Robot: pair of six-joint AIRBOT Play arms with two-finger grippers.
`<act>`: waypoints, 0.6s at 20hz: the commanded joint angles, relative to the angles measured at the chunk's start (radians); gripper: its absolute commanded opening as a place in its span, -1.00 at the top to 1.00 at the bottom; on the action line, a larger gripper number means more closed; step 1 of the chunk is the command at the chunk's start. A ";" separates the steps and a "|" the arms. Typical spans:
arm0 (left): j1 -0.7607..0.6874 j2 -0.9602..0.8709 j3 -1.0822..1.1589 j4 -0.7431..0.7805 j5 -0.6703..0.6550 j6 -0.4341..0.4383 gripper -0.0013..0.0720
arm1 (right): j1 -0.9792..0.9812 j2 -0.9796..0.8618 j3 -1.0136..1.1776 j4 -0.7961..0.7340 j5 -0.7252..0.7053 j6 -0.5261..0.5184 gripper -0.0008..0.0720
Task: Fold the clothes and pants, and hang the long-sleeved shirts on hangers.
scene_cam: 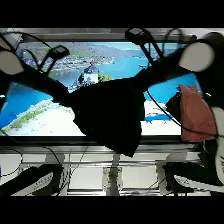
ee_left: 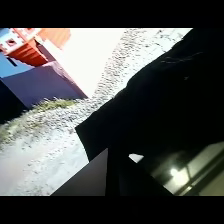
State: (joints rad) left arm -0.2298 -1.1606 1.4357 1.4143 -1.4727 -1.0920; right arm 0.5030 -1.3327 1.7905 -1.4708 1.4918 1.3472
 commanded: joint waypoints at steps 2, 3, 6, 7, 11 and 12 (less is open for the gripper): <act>0.001 -0.093 -0.080 0.163 0.421 0.049 0.92 | -0.107 -0.146 0.000 -0.029 -0.207 -0.045 0.95; 0.001 -0.121 -0.080 0.165 0.507 0.050 0.92 | -0.121 -0.173 0.000 -0.029 -0.238 -0.052 0.95; 0.001 -0.220 -0.080 0.164 0.650 0.088 0.92 | -0.142 -0.242 -0.010 -0.029 -0.262 -0.071 0.95; 0.001 -0.249 -0.080 0.164 0.640 0.121 0.92 | -0.143 -0.254 -0.031 -0.026 -0.254 -0.085 0.95; 0.001 -0.246 -0.081 0.111 0.528 0.332 0.92 | -0.133 -0.242 -0.137 -0.016 -0.171 -0.118 0.95; 0.001 -0.227 -0.081 0.111 0.483 0.368 0.92 | -0.126 -0.232 -0.161 0.010 -0.141 -0.132 0.95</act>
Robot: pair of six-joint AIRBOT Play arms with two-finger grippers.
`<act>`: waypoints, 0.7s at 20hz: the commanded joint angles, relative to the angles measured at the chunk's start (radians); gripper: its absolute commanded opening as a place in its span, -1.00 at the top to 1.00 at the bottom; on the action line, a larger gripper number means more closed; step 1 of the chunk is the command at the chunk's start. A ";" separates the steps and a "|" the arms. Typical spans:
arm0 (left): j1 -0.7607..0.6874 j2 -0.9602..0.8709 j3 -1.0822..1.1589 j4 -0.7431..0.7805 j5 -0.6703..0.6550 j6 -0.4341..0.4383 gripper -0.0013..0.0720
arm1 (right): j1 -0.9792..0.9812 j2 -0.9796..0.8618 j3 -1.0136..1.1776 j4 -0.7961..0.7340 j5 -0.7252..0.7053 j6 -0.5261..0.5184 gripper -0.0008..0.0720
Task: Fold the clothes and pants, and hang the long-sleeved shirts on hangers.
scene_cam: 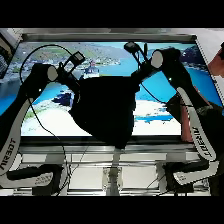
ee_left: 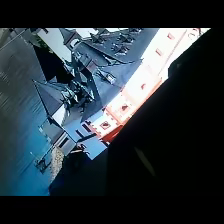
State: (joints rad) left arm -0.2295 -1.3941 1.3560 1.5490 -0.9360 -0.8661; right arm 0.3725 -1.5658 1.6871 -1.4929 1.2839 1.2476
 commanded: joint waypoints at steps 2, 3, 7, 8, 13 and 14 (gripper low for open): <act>0.001 0.043 -0.001 -0.024 -0.179 0.206 0.92 | 0.035 0.042 -0.125 0.102 0.086 -0.038 0.95; 0.001 0.056 -0.001 -0.024 -0.249 0.229 0.92 | 0.057 0.069 -0.159 0.130 0.093 -0.037 0.95; 0.000 0.061 -0.002 -0.094 -0.534 0.232 0.92 | 0.139 0.182 -0.295 0.137 0.171 0.046 0.95; 0.000 0.061 -0.002 -0.121 -0.576 0.232 0.92 | 0.150 0.199 -0.325 0.142 0.176 0.063 0.95; 0.000 0.058 -0.002 -0.166 -0.792 0.231 0.92 | 0.219 0.219 -0.459 0.271 0.184 0.128 0.94; 0.000 0.058 -0.002 -0.165 -0.830 0.231 0.92 | 0.238 0.219 -0.476 0.286 0.188 0.140 0.94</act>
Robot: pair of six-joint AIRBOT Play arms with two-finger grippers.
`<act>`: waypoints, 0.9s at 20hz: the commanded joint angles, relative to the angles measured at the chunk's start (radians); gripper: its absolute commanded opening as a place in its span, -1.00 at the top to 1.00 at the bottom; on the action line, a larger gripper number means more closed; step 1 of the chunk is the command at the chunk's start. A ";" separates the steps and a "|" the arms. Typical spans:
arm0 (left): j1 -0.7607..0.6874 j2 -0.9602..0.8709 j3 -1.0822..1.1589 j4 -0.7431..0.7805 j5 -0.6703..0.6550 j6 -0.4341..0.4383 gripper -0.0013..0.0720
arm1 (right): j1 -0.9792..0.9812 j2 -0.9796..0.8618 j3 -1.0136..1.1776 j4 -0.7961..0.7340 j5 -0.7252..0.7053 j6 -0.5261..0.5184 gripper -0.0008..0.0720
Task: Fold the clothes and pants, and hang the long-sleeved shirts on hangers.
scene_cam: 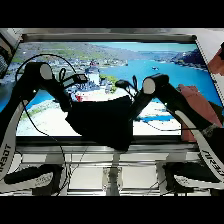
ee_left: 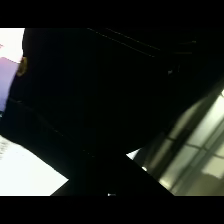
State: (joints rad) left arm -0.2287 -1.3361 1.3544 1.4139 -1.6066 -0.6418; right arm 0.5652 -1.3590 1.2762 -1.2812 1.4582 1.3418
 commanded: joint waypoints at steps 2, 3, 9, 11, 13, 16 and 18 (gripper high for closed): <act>0.000 -0.002 -0.001 -0.029 -0.215 0.007 0.92 | 0.089 0.013 -0.083 0.083 0.015 0.081 0.94; 0.000 -0.010 -0.001 -0.032 -0.248 0.006 0.92 | 0.113 0.013 -0.089 0.084 0.015 0.091 0.94; -0.001 -0.034 -0.038 -0.092 -0.247 -0.062 0.91 | 0.174 0.012 -0.126 0.085 0.044 0.150 0.79; -0.001 -0.032 -0.038 -0.099 -0.248 -0.100 0.91 | 0.174 0.013 -0.138 0.105 0.082 0.149 0.47; 0.000 -0.030 -0.038 -0.111 -0.248 -0.108 0.78 | 0.174 0.013 -0.138 0.119 0.103 0.148 0.13; 0.000 -0.018 -0.037 -0.119 -0.248 -0.150 0.72 | 0.172 0.014 -0.137 0.125 0.111 0.146 -0.35; 0.000 0.009 -0.037 -0.118 -0.248 -0.156 0.72 | 0.150 0.025 -0.135 0.125 0.128 0.138 -0.35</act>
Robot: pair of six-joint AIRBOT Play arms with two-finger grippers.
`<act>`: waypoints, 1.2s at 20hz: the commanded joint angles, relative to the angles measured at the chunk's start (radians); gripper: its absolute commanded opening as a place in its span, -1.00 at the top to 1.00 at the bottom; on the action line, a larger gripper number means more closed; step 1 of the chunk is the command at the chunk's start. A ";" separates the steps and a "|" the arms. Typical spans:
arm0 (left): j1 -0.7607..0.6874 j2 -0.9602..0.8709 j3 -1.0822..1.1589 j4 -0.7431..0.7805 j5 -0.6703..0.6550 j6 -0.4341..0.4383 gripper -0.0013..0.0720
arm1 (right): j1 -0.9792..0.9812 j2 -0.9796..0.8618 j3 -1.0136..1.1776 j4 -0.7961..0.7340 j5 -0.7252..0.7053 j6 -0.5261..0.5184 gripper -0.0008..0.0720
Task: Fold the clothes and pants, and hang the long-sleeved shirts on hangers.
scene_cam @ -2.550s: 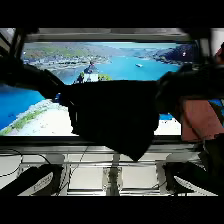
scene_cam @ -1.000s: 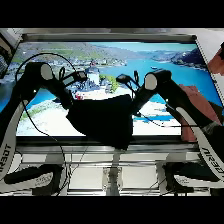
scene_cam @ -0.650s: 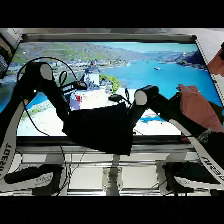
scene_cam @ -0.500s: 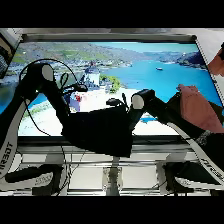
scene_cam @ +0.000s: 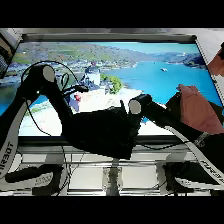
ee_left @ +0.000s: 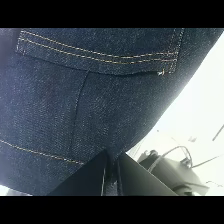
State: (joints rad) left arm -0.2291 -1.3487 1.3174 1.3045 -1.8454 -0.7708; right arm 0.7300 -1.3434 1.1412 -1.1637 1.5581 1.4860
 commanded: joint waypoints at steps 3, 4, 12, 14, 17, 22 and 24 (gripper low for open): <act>0.000 0.103 0.000 -0.008 -0.010 -0.056 0.72 | -0.084 0.060 0.016 0.008 0.043 -0.026 -0.35; 0.000 0.142 0.000 -0.008 -0.010 -0.077 0.72 | -0.117 0.084 0.023 0.007 0.047 -0.037 -0.35; 0.000 0.370 0.000 -0.008 -0.008 -0.083 0.15 | -0.290 0.156 0.027 0.008 -0.007 -0.074 -0.35; 0.000 0.367 0.000 -0.006 -0.007 -0.082 0.15 | -0.290 0.156 0.027 0.009 -0.089 -0.107 -0.45; 0.000 0.350 0.000 0.044 -0.006 -0.082 0.15 | -0.290 0.122 0.027 0.007 -0.240 -0.136 -0.72; 0.000 0.333 -0.001 0.225 0.019 -0.111 0.15 | -0.303 -0.129 0.027 0.016 -0.365 -0.139 -0.93; 0.014 0.333 -0.001 0.247 0.024 -0.117 0.15 | -0.348 -0.222 0.027 0.062 -0.364 -0.139 -0.94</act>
State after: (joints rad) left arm -0.2253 -1.0130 1.3170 1.4719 -1.8496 -0.8700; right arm 0.4171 -1.4429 1.1683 -1.1446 1.2411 1.3529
